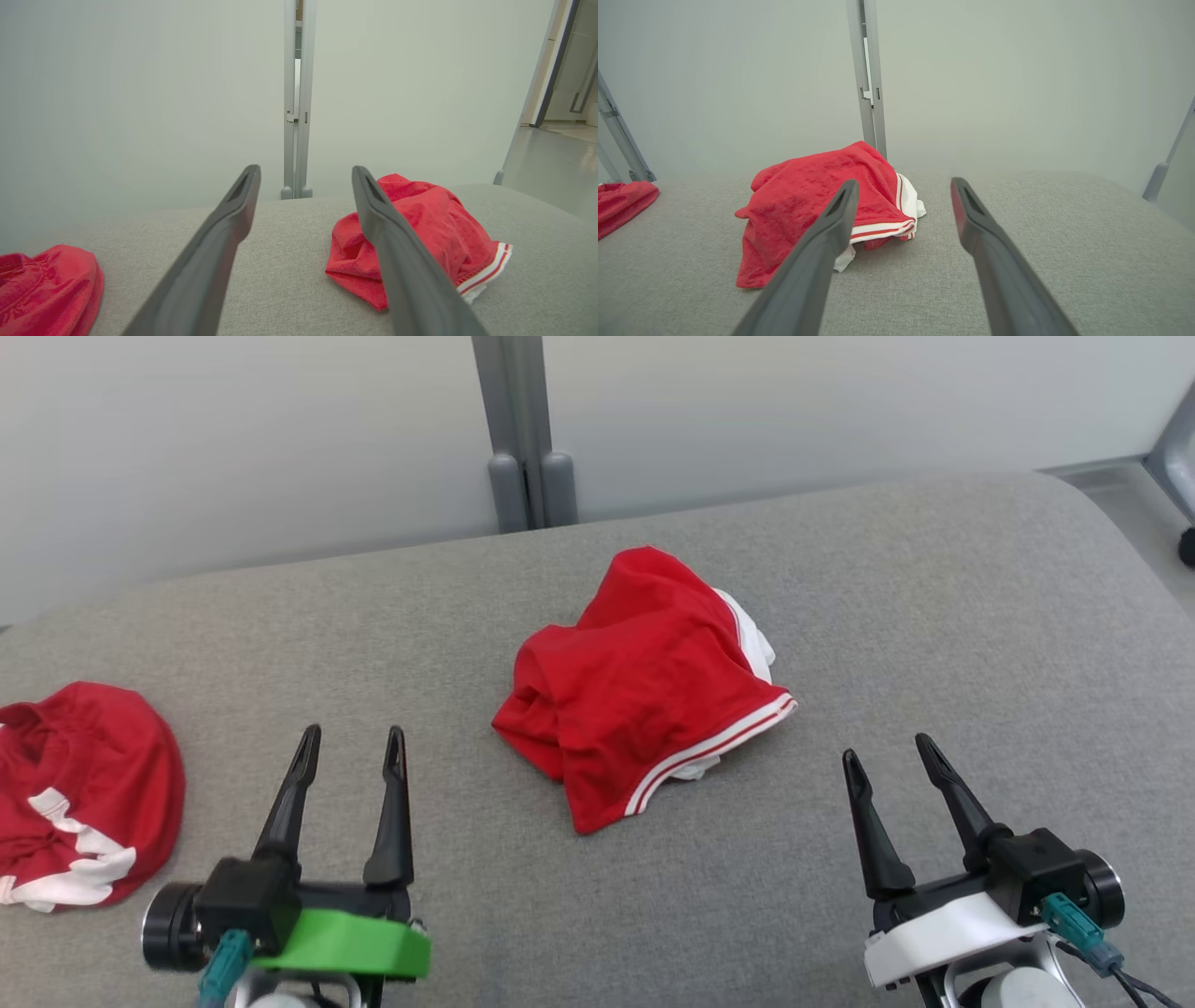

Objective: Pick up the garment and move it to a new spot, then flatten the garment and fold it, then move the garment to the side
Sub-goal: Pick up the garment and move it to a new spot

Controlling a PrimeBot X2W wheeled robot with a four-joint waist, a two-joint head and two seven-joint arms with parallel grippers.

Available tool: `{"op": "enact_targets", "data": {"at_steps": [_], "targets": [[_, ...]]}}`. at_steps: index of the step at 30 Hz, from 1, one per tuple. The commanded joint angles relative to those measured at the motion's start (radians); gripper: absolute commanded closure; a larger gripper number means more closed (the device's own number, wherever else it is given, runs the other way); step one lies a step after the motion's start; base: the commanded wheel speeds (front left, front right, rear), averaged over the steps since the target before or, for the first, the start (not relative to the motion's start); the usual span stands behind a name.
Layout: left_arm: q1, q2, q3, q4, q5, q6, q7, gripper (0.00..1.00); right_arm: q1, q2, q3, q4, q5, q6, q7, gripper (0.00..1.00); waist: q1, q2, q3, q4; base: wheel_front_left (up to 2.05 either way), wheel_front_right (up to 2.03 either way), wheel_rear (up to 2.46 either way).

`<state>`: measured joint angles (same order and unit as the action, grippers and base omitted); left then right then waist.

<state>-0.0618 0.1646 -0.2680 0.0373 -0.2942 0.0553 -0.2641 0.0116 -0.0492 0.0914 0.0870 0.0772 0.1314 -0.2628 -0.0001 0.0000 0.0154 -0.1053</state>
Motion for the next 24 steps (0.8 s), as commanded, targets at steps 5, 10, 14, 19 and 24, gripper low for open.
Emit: {"op": "enact_targets", "data": {"at_steps": [5, 10, 14, 19, 24], "targets": [[0.155, -0.077, 0.126, -0.078, 0.075, -0.049, -0.001, 0.00, 0.050, -0.002, -0.011, -0.024, 0.010, -0.001, -0.003, 0.00, 0.0001, 0.0000, -0.088, 0.071, 0.00, 0.00, 0.00], [0.254, -0.109, 0.201, -0.098, 0.083, -0.102, -0.001, 0.00, 0.081, -0.002, -0.006, -0.030, 0.020, -0.001, -0.003, 0.00, 0.0001, 0.0000, -0.104, 0.065, 0.00, 0.00, 0.00], [0.297, -0.114, 0.208, -0.093, 0.102, -0.122, -0.001, 0.00, 0.092, -0.002, -0.008, -0.025, 0.029, -0.001, -0.003, 0.00, 0.0001, 0.0000, -0.111, 0.060, 0.00, 0.00, 0.00], [0.303, -0.114, 0.192, -0.092, 0.097, -0.108, -0.001, 0.00, 0.099, -0.002, -0.004, -0.022, 0.035, -0.001, -0.003, 0.00, 0.0001, 0.0000, -0.114, 0.059, 0.00, 0.00, 0.00], [0.291, -0.114, 0.183, -0.088, 0.116, -0.104, -0.001, 0.00, 0.097, -0.002, -0.005, -0.017, 0.038, -0.001, -0.003, 0.00, 0.0001, 0.0000, -0.113, 0.060, 0.00, 0.00, 0.00]]}}
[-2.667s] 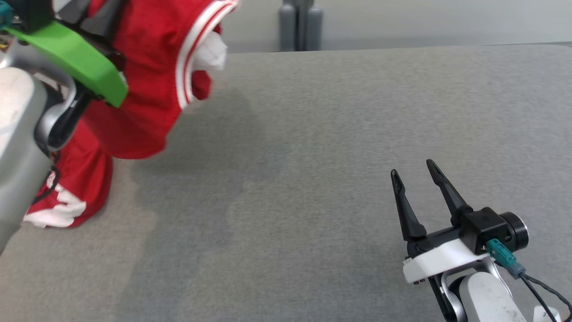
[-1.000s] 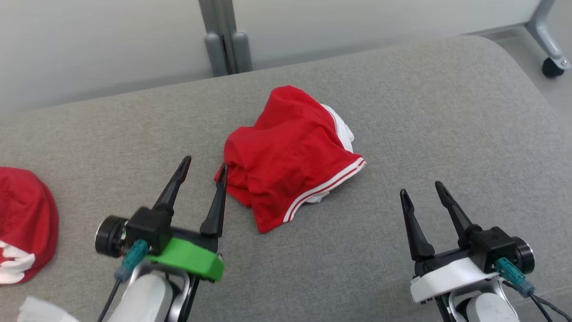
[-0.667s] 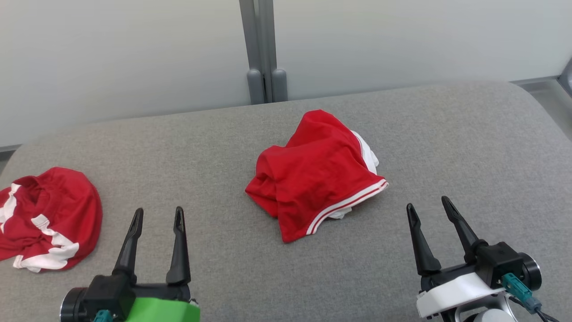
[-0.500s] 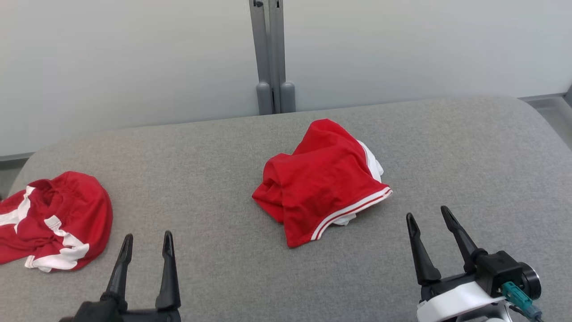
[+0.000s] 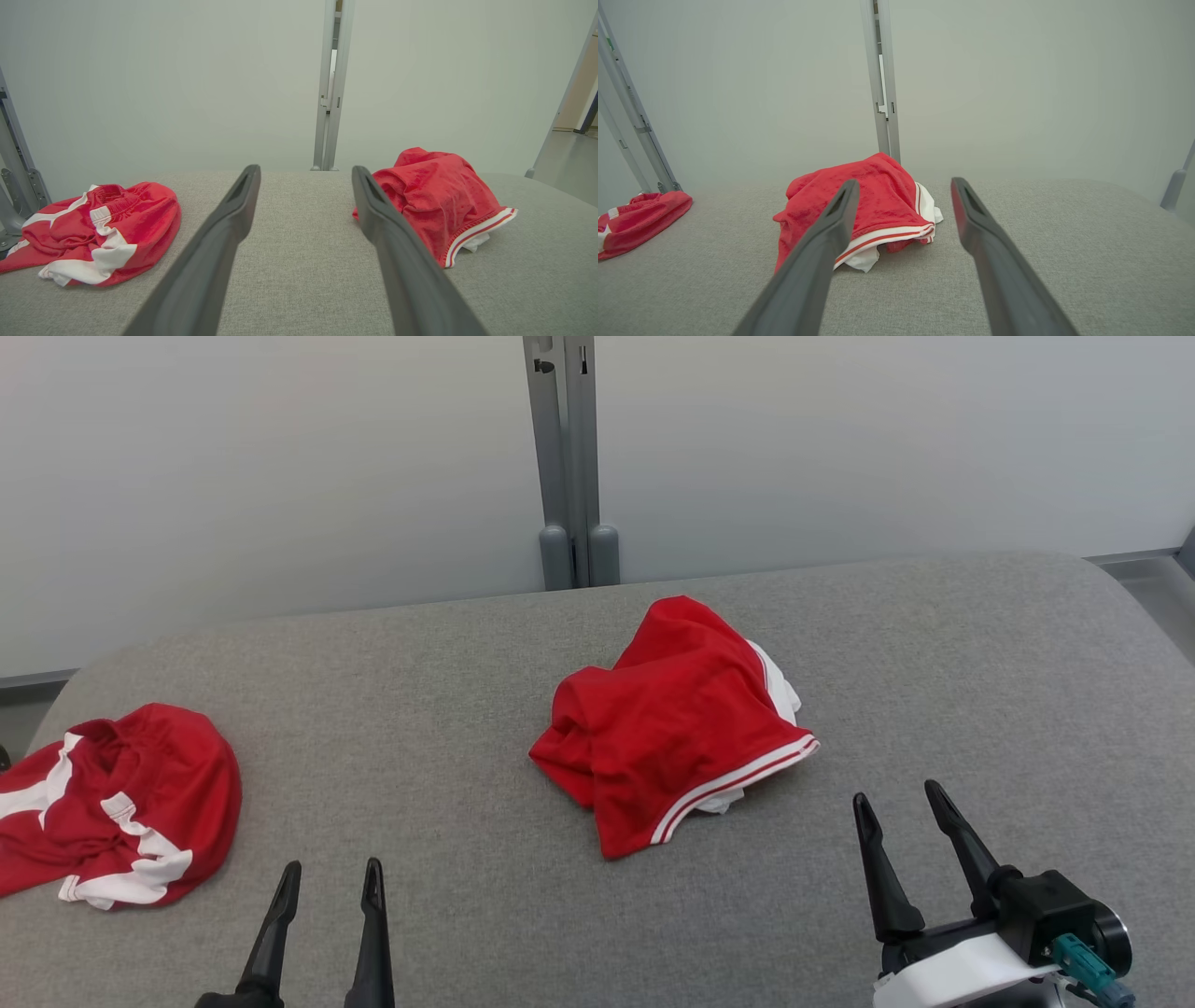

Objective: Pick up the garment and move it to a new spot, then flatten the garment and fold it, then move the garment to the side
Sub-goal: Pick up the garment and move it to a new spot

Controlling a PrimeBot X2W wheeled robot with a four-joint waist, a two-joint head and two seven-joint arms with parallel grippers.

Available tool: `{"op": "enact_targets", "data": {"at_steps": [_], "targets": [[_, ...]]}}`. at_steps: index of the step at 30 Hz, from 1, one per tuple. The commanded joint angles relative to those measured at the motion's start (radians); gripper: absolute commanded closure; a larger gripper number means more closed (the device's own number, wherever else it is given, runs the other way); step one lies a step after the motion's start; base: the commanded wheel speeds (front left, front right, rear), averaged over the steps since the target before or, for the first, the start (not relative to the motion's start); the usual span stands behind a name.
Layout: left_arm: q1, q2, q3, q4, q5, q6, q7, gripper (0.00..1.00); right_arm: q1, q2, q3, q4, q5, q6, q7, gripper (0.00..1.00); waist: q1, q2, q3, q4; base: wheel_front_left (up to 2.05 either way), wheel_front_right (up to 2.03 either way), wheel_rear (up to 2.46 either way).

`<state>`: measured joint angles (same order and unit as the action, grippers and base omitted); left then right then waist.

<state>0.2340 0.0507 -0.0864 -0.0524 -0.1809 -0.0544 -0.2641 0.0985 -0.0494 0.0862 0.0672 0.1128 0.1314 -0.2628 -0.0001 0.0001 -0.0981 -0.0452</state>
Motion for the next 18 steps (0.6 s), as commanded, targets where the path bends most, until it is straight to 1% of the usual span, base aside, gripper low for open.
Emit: {"op": "enact_targets", "data": {"at_steps": [1, 13, 18], "targets": [[-0.007, 0.000, 0.000, 0.002, 0.006, 0.007, -0.001, 0.00, 0.009, -0.002, 0.000, 0.004, 0.003, -0.001, -0.003, 0.00, 0.0001, -0.0001, 0.001, 0.001, 0.00, 0.00, 0.00], [-0.014, 0.000, -0.005, 0.004, 0.012, 0.018, -0.001, 0.00, 0.009, -0.002, 0.002, 0.007, -0.003, -0.001, -0.003, 0.00, 0.0001, -0.0001, -0.002, 0.005, 0.00, 0.00, 0.00], [-0.010, 0.000, -0.006, 0.007, 0.011, 0.015, -0.001, 0.00, 0.012, -0.002, 0.005, 0.008, -0.004, -0.001, -0.003, 0.00, 0.0001, -0.0001, -0.005, 0.004, 0.00, 0.00, 0.00]]}}
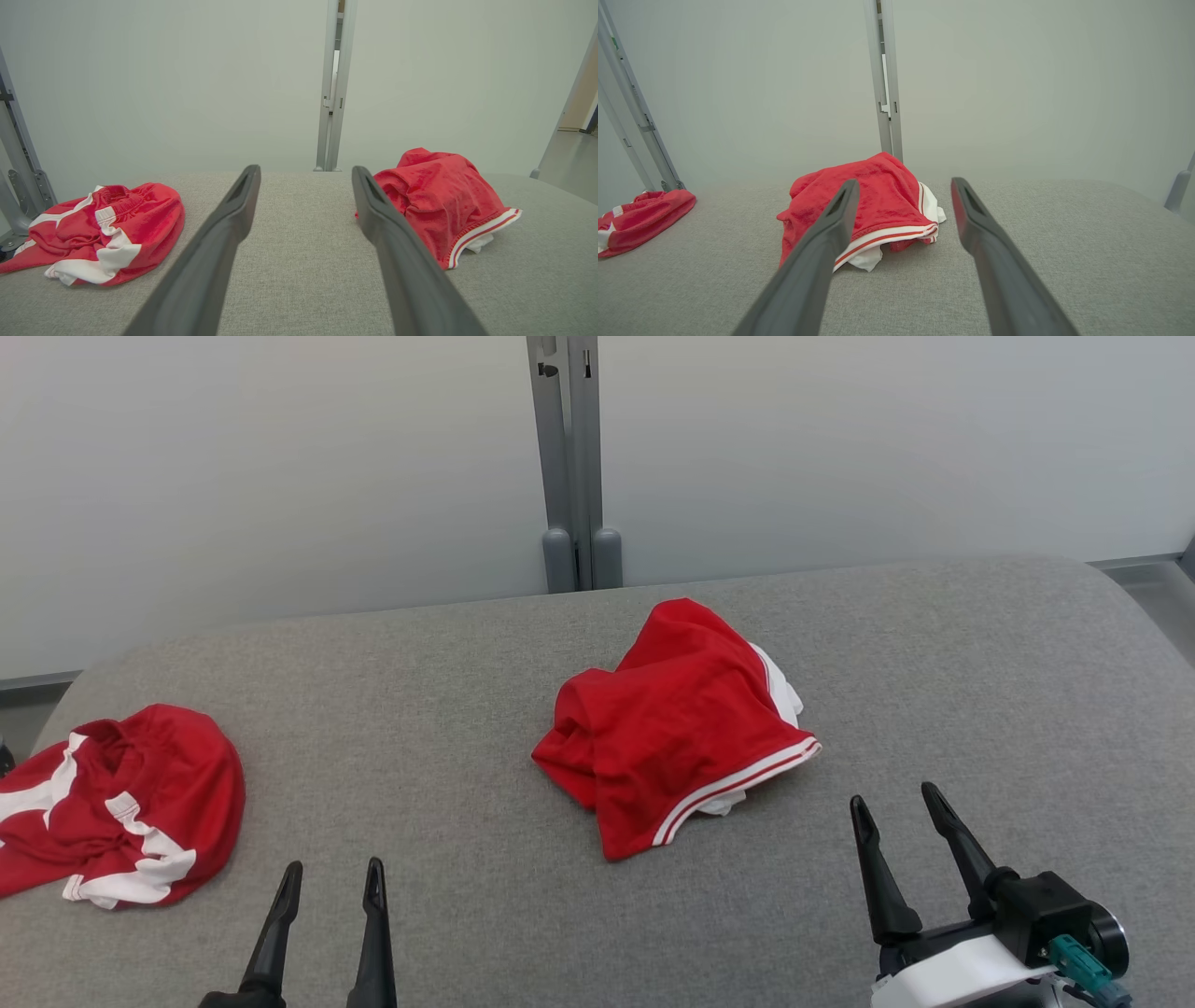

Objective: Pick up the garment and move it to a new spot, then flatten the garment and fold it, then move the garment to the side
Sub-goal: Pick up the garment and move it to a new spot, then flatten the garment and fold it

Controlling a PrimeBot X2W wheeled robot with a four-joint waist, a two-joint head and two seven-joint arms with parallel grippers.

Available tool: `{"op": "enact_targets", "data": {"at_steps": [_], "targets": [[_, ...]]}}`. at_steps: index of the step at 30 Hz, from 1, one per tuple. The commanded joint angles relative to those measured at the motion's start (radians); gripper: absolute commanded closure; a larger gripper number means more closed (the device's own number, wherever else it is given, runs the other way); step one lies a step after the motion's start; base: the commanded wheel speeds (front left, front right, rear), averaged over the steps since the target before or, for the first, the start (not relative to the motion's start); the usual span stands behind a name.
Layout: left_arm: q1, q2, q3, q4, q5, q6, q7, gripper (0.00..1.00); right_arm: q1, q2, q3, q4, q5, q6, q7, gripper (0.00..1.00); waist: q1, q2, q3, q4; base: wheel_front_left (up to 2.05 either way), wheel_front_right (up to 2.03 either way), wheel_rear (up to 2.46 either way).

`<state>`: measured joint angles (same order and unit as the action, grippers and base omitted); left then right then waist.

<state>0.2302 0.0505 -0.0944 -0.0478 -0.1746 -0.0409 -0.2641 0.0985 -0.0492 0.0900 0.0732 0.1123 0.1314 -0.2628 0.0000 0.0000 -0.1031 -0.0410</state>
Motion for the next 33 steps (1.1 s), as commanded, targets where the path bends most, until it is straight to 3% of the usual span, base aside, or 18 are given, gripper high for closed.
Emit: {"op": "enact_targets", "data": {"at_steps": [1, 33], "targets": [[-0.006, 0.000, 0.001, 0.002, 0.004, 0.001, -0.001, 0.00, 0.012, -0.002, 0.002, 0.003, -0.004, -0.001, -0.003, 0.00, 0.0000, 0.0000, 0.000, 0.000, 0.00, 0.00, 0.00], [-0.011, 0.000, -0.020, 0.010, 0.006, 0.010, -0.001, 0.00, 0.011, -0.002, -0.002, 0.006, -0.011, -0.001, -0.003, 0.00, 0.0000, 0.0000, -0.006, 0.009, 0.00, 0.00, 0.00]]}}
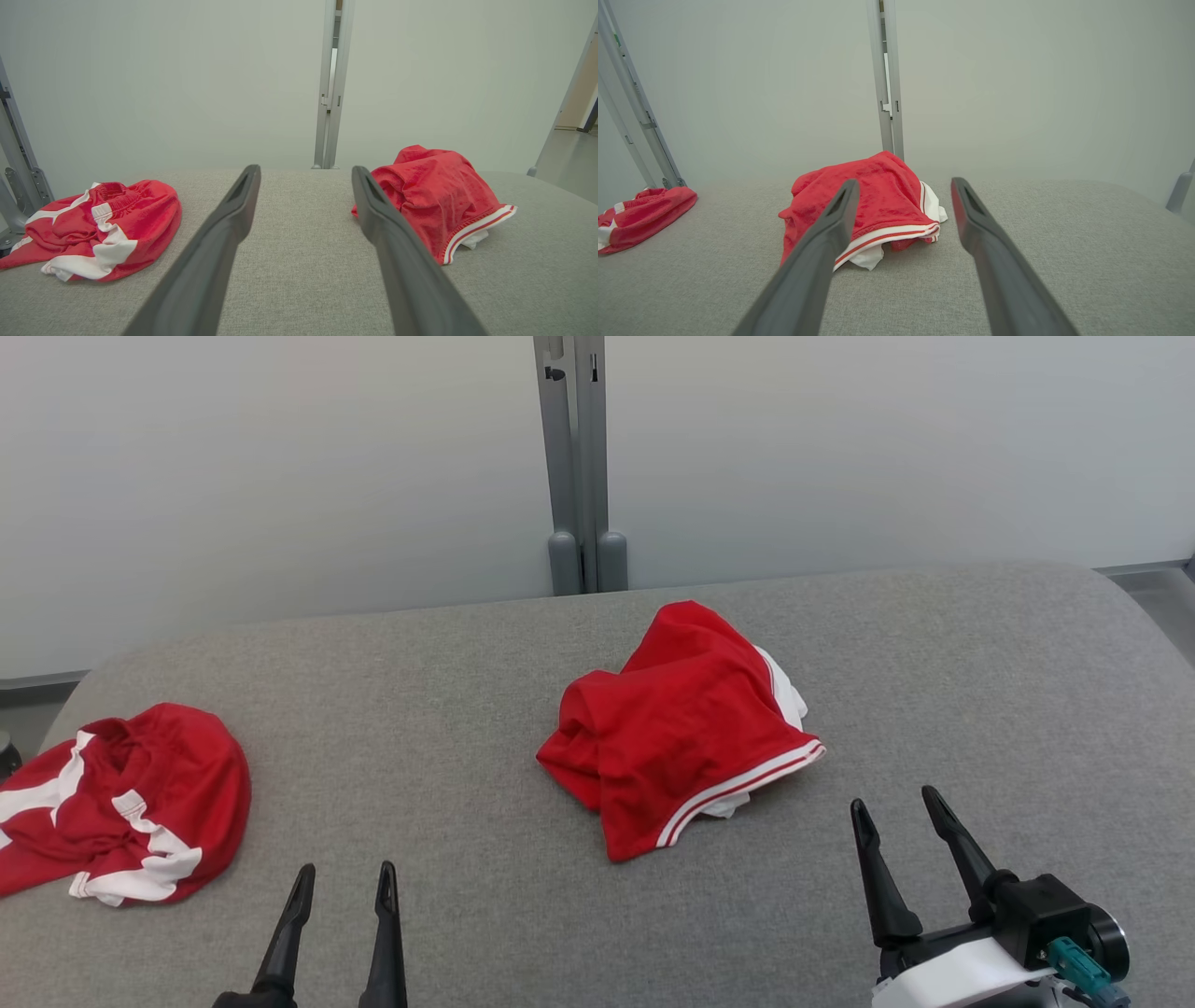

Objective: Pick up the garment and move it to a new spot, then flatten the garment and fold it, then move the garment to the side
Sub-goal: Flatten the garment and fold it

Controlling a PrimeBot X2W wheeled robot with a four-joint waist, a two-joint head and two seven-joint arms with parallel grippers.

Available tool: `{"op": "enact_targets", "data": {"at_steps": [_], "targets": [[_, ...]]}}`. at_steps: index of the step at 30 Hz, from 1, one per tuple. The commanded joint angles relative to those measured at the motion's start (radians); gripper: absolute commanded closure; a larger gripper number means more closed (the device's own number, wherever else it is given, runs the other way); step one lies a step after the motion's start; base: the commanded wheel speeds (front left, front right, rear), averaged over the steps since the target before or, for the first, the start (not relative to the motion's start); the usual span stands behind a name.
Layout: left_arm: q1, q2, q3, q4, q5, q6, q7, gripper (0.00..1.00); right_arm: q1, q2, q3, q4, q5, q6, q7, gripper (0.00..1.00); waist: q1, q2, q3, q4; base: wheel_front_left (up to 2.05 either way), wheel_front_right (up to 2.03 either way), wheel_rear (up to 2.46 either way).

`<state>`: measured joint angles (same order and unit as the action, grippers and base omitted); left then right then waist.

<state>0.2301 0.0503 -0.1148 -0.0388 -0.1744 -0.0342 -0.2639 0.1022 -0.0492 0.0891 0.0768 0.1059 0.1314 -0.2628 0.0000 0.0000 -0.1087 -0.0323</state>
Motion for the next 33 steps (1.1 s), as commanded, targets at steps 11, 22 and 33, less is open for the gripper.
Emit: {"op": "enact_targets", "data": {"at_steps": [11, 22, 33], "targets": [[-0.017, 0.000, -0.001, 0.009, 0.017, -0.004, -0.001, 0.00, 0.009, -0.002, 0.001, -0.001, 0.004, -0.001, -0.003, 0.00, 0.0000, 0.0000, -0.001, 0.003, 0.00, 0.00, 0.00], [-0.094, 0.000, -0.091, 0.160, 0.094, -0.057, -0.001, 0.00, -0.016, -0.002, 0.009, -0.008, -0.004, -0.001, -0.003, 0.00, 0.0000, 0.0000, 0.051, -0.024, 0.00, 0.00, 0.00], [-0.431, 0.018, -0.333, 0.442, 0.164, -0.096, -0.001, 0.00, -0.097, -0.002, 0.013, -0.025, -0.018, -0.001, -0.003, 0.00, 0.0000, 0.0000, 0.227, -0.076, 0.00, 0.00, 0.00]]}}
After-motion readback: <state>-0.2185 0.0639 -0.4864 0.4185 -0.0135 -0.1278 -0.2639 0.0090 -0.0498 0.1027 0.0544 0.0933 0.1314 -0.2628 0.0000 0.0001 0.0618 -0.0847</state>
